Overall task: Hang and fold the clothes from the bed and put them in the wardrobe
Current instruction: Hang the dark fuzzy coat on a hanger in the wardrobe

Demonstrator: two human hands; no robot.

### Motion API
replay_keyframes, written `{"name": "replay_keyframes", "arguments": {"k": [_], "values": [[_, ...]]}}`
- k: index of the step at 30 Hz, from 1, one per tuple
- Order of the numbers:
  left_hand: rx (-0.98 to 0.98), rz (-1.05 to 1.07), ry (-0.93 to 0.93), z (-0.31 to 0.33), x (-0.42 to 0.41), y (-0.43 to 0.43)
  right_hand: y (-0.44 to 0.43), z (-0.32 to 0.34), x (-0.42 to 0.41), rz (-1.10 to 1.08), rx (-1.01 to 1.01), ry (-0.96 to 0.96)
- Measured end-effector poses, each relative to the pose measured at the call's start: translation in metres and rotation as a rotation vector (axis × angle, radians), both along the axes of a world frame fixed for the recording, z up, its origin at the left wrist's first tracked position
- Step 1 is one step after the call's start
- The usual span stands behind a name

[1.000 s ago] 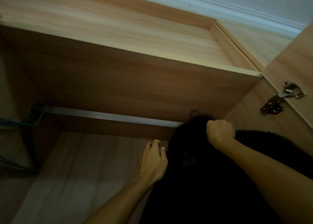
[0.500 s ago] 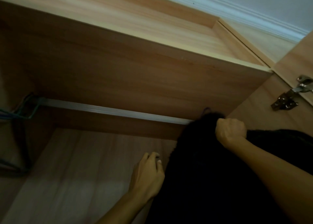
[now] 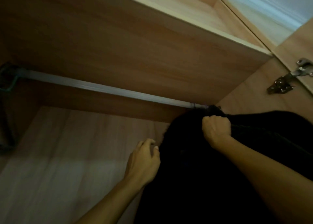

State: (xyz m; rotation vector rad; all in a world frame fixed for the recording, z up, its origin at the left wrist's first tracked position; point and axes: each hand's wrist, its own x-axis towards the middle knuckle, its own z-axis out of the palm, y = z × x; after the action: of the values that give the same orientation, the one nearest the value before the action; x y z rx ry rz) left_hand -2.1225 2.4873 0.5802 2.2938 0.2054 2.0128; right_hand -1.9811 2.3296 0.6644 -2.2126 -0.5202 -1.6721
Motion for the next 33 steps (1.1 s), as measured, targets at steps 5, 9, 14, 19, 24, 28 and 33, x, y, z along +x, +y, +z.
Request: {"name": "replay_keyframes", "arguments": {"k": [5, 9, 14, 19, 24, 28, 33], "values": [[0.016, -0.042, 0.045, -0.02, -0.005, -0.006, 0.001, -0.009, -0.022, 0.012, 0.02, -0.088], [-0.031, -0.069, 0.052, -0.032, -0.017, -0.001, 0.012, -0.024, -0.048, 0.123, -0.169, -0.211], [-0.099, -0.044, 0.022, -0.053, -0.036, -0.004, 0.033, -0.073, -0.071, 0.324, -0.26, -0.241], [-0.128, -0.008, 0.051, -0.084, -0.056, -0.029, 0.033, -0.115, -0.078, 0.495, -0.288, -0.264], [-0.151, 0.034, 0.076, -0.121, -0.079, -0.075, 0.003, -0.154, -0.087, 0.76, -0.288, -0.162], [-0.156, 0.124, 0.185, -0.185, -0.092, -0.12, -0.042, -0.211, -0.099, 1.041, -0.308, 0.047], [-0.28, 0.13, 0.232, -0.276, -0.101, -0.181, -0.099, -0.302, -0.109, 1.294, -0.317, 0.201]]}}
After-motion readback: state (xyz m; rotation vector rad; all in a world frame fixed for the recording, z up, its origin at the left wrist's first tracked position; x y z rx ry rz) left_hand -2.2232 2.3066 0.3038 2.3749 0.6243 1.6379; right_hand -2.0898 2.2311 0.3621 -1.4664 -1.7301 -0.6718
